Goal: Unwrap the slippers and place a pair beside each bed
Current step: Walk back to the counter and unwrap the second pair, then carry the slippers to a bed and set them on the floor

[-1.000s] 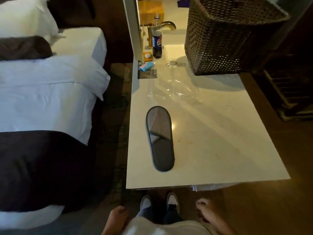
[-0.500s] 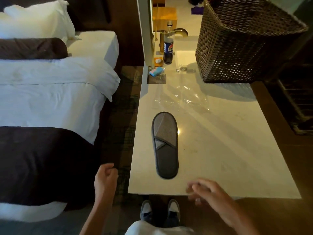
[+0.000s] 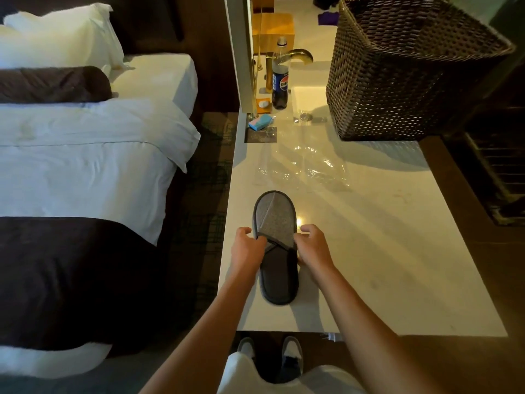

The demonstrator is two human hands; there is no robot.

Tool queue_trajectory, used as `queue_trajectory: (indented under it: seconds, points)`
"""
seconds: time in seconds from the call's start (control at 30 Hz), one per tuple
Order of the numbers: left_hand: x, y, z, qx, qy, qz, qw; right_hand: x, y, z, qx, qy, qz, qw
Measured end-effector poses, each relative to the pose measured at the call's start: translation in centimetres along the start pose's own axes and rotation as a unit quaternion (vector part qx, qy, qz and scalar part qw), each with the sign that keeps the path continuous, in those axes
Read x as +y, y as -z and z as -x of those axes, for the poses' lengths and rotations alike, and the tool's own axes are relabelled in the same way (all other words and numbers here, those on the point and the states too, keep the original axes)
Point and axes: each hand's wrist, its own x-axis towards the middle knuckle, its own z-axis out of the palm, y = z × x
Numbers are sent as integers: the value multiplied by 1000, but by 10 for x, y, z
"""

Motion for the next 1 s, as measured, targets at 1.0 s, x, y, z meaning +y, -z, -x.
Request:
queue_trajectory:
  seconds: [1.0]
  points:
    - [-28, 89, 58, 4, -24, 186, 982, -24, -25, 89, -123, 108, -49, 985]
